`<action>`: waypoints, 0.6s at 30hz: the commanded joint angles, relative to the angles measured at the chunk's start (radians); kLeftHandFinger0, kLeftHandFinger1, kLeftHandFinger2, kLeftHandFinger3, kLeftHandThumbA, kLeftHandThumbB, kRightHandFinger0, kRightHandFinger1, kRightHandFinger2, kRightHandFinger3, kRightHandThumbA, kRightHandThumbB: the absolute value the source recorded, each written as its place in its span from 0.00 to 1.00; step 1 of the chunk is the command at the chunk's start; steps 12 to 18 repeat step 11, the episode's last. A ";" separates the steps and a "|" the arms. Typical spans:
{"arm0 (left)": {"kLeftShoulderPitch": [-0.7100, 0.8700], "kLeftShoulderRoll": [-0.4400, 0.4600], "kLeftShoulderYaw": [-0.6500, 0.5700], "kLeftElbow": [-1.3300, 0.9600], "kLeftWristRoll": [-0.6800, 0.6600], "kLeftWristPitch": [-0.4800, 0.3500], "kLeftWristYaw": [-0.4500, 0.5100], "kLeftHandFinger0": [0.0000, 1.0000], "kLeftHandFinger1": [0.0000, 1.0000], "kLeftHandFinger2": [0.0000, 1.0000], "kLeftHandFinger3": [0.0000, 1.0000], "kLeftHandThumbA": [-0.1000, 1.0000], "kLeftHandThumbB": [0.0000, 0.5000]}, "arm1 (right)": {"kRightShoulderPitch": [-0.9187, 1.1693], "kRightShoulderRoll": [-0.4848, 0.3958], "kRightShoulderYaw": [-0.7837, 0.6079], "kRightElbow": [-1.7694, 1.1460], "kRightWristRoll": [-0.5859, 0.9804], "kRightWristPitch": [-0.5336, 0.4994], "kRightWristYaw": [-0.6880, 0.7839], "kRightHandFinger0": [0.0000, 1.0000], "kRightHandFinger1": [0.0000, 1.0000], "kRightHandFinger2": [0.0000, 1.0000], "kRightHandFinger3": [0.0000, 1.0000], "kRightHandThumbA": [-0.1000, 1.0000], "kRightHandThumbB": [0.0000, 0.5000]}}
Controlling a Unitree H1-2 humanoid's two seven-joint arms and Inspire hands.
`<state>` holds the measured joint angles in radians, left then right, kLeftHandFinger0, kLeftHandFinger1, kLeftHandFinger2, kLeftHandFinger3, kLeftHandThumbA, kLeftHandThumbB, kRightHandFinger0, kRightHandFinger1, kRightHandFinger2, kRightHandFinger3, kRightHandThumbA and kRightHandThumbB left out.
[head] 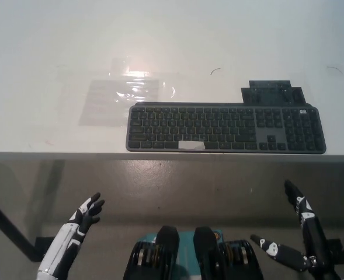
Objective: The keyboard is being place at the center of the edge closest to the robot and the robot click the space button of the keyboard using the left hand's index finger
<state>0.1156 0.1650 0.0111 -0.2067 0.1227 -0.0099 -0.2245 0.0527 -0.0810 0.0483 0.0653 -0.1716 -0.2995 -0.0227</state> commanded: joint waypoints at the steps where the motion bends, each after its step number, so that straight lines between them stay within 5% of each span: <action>1: -0.012 0.007 0.008 -0.021 0.015 -0.040 0.042 1.00 1.00 1.00 1.00 0.99 0.64 | -0.018 -0.004 0.005 -0.031 0.009 -0.064 0.003 1.00 1.00 1.00 1.00 1.00 0.15; 4: -0.020 0.010 0.001 -0.020 0.040 -0.040 0.050 1.00 1.00 1.00 1.00 0.85 0.76 | -0.024 -0.006 0.002 -0.026 0.006 -0.066 0.000 1.00 1.00 1.00 1.00 1.00 0.15; 6: -0.027 0.009 0.000 -0.021 0.041 -0.036 0.050 1.00 1.00 1.00 1.00 0.86 0.77 | -0.027 -0.006 0.000 -0.025 0.004 -0.067 -0.003 1.00 1.00 1.00 1.00 1.00 0.18; 9: -0.040 0.009 -0.002 -0.012 0.022 -0.052 0.042 1.00 1.00 1.00 1.00 1.00 0.69 | -0.032 -0.006 -0.005 -0.018 0.014 -0.076 -0.004 1.00 1.00 1.00 1.00 1.00 0.18; 18: -0.043 0.010 -0.003 -0.011 0.016 -0.051 0.038 1.00 1.00 1.00 1.00 1.00 0.65 | -0.032 -0.005 -0.006 -0.018 0.018 -0.078 -0.004 1.00 1.00 1.00 1.00 1.00 0.16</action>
